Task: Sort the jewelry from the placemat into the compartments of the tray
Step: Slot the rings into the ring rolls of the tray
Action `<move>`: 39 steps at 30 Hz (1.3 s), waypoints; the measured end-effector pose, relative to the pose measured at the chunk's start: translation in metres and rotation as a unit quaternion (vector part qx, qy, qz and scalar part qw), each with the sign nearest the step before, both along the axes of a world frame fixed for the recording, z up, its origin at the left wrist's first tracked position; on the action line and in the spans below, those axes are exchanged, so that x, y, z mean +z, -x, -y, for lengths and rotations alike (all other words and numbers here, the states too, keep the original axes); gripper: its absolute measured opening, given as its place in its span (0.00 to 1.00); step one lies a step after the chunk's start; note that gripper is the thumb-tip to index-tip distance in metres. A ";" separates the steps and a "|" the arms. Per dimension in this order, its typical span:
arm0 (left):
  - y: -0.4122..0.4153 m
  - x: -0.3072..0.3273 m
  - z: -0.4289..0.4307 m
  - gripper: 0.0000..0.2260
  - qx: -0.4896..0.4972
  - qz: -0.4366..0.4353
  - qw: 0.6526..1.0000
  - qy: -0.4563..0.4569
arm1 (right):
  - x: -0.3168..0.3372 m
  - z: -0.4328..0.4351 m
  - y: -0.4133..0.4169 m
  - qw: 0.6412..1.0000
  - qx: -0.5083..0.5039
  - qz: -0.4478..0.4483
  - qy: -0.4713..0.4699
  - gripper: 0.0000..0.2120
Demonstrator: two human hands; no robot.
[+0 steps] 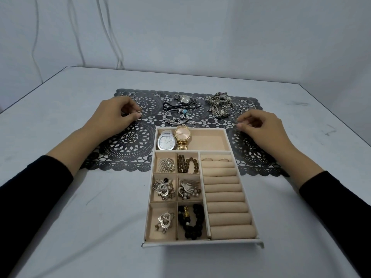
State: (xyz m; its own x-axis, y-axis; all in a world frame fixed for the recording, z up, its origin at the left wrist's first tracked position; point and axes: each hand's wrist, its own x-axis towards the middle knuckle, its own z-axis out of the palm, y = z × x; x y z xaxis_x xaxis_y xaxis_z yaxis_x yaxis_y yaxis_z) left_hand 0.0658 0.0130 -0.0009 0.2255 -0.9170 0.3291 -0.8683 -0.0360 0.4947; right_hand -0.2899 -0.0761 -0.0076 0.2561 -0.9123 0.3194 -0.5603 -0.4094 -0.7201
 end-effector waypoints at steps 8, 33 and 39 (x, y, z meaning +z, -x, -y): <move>0.020 0.009 -0.015 0.02 -0.002 -0.068 0.995 0.068 | 0.020 -0.034 0.007 0.986 0.065 0.133 -0.082 0.07; 0.130 0.015 -0.055 0.02 -0.191 -0.188 0.960 0.081 | 0.043 -0.069 0.010 0.940 0.307 -0.008 -0.149 0.08; 0.134 0.011 -0.056 0.02 -0.199 -0.157 0.963 0.094 | 0.040 -0.067 0.010 0.937 0.324 -0.049 -0.122 0.07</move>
